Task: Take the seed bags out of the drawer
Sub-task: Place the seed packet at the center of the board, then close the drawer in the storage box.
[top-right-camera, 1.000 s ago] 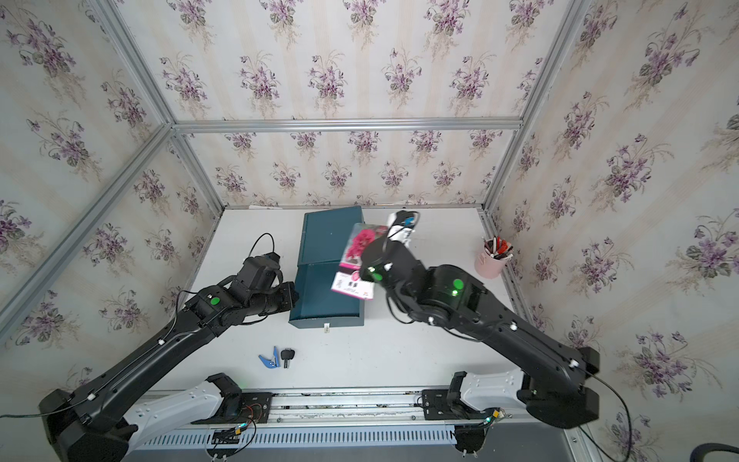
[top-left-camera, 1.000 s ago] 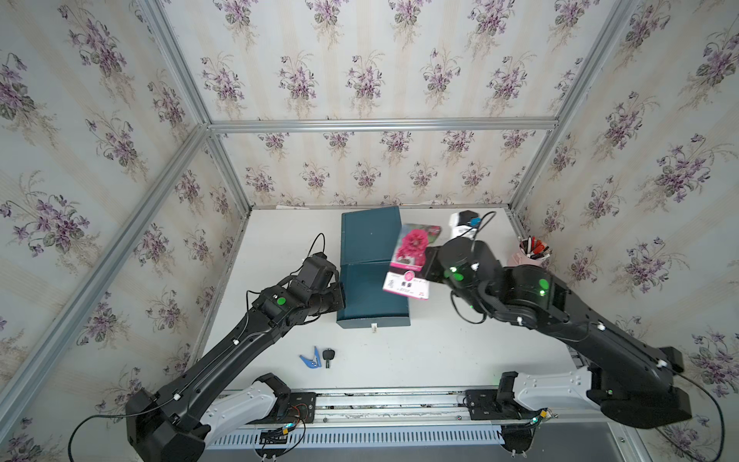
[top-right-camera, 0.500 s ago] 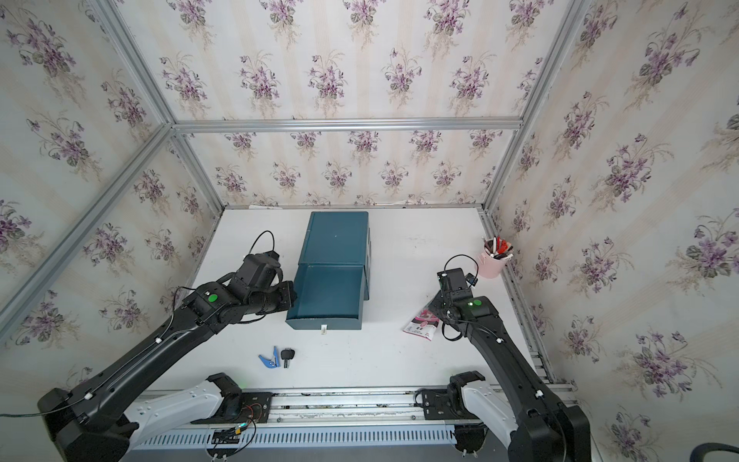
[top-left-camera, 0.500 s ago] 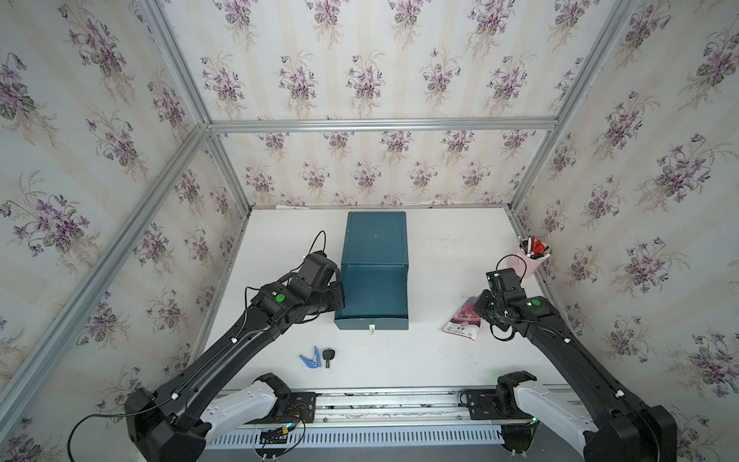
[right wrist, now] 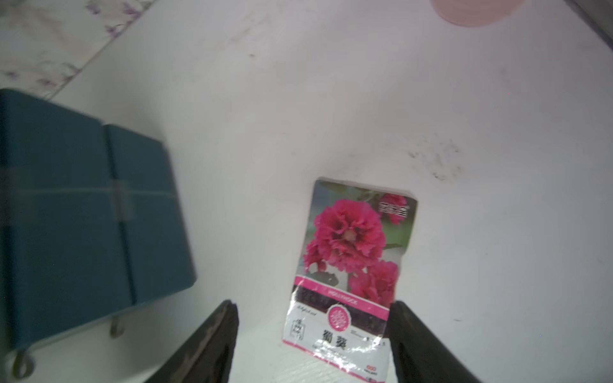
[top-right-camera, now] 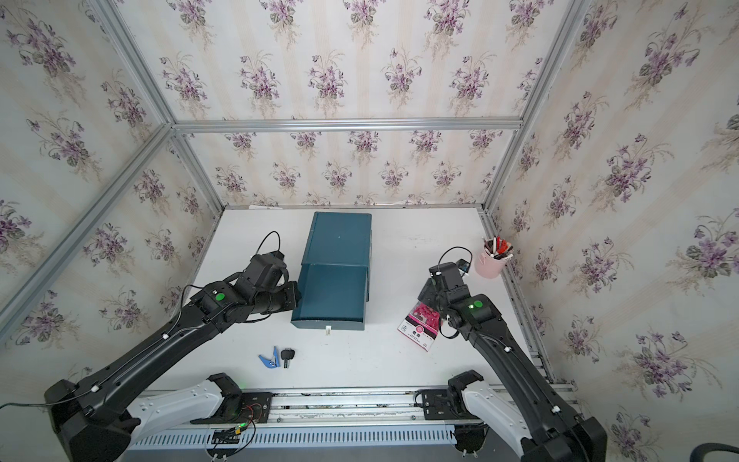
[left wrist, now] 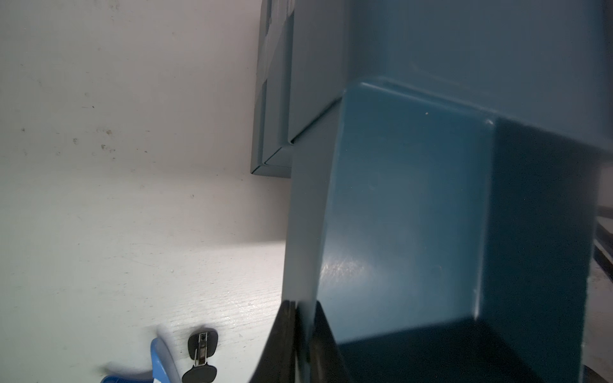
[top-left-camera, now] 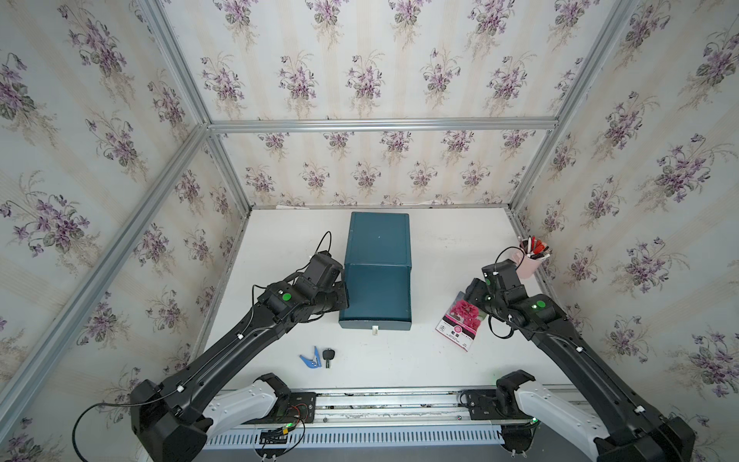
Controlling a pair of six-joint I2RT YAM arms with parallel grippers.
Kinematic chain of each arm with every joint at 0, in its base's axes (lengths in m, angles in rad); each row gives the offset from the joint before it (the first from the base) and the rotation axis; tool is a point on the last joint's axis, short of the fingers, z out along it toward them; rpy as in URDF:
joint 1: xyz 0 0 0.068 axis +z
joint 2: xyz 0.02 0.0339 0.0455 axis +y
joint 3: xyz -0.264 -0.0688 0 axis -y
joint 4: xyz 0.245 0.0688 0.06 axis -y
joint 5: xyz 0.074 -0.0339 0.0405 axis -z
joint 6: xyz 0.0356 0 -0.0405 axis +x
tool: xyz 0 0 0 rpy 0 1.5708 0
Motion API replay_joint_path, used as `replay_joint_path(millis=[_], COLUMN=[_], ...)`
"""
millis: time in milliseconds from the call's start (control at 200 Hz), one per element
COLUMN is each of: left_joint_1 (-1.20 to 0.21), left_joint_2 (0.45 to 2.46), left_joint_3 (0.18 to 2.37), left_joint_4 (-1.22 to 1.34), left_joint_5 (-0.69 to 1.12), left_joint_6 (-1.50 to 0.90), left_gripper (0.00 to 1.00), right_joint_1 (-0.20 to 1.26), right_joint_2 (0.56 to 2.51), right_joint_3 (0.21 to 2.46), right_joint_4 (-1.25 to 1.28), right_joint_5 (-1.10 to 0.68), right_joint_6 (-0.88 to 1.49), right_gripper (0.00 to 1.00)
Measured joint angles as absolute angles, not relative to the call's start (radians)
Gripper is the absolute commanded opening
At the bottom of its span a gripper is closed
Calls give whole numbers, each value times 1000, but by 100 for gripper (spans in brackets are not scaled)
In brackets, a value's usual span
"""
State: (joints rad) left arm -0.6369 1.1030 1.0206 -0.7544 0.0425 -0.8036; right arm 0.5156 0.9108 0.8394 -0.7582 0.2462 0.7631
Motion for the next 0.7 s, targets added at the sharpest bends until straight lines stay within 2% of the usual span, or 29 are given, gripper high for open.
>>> replay_joint_path(millis=[140,175,220,350,495,699], left_joint_1=[-636,-637,-637,-637,-637,-609], left_joint_2=[1110,1111,1113,1118,1102,1116], left_joint_3=[1023,1024,1028,1053,1121,1248], left_joint_4=[-740,-739,-739,-748,-790,-805], left_joint_5=[41,41,40,36,20,-28], left_joint_6=[-822,-822,-823,-820,-779,-649], left_gripper=[53,54,61,66,72,81], right_joint_1=[998,1105,1238,1539,1724,1743], right_joint_2=[878,878,892,989,1110,1227], right_joint_3=[919,937,960,1039,1069,1015], right_joint_4=[-757,-760,-762,-789,-758,-632], right_joint_5=[333,364,406,521,575,624], right_joint_6=[807,824,851,947,999,1049], right_gripper=[72,70,68,61,61,62])
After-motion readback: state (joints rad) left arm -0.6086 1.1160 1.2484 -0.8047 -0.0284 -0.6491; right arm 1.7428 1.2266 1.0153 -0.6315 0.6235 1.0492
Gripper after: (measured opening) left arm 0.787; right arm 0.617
